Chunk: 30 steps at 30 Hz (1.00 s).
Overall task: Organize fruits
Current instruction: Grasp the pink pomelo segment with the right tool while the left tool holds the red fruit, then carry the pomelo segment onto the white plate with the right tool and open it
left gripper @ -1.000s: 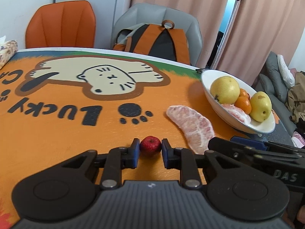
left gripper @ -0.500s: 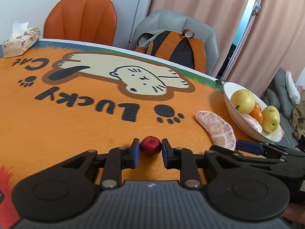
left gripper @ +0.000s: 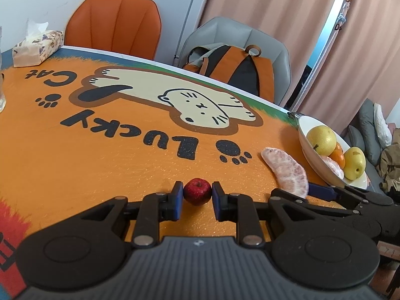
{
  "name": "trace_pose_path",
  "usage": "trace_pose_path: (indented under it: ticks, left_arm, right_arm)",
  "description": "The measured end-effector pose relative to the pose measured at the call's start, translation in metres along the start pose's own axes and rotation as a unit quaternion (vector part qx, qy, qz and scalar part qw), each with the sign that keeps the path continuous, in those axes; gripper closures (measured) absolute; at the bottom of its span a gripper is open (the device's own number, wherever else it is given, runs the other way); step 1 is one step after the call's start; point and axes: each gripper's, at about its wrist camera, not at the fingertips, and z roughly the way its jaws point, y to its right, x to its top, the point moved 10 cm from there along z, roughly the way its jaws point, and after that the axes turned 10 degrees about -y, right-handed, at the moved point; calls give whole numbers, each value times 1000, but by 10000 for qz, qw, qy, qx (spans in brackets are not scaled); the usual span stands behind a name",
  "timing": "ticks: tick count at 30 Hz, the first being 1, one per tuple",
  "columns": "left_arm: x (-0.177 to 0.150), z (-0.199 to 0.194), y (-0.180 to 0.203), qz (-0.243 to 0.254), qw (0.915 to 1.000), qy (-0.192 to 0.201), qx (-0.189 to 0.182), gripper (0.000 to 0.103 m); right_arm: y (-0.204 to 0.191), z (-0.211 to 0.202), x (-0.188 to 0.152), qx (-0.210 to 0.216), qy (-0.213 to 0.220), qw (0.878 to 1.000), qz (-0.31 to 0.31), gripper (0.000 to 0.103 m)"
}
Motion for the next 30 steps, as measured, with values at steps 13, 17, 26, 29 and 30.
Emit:
trace_pose_path:
  ticks: [13, 17, 26, 29, 30]
  left_arm:
    - [-2, -7, 6, 63, 10000, 55, 2, 80]
    - [-2, -8, 9, 91, 9999, 65, -13, 80]
    - [-1, -9, 17, 151, 9998, 80, -47, 80]
    - [-2, -8, 17, 161, 9998, 64, -35, 80]
    - [-3, -7, 17, 158, 9999, 54, -27, 80]
  right_arm:
    - [3, -16, -4, 220, 190, 9995, 118, 62]
    - [6, -27, 0, 231, 336, 9991, 148, 63]
    - [14, -35, -1, 336, 342, 9985, 275, 83]
    - [13, -39, -5, 344, 382, 9983, 257, 83]
    - [13, -42, -6, 353, 412, 9982, 255, 83]
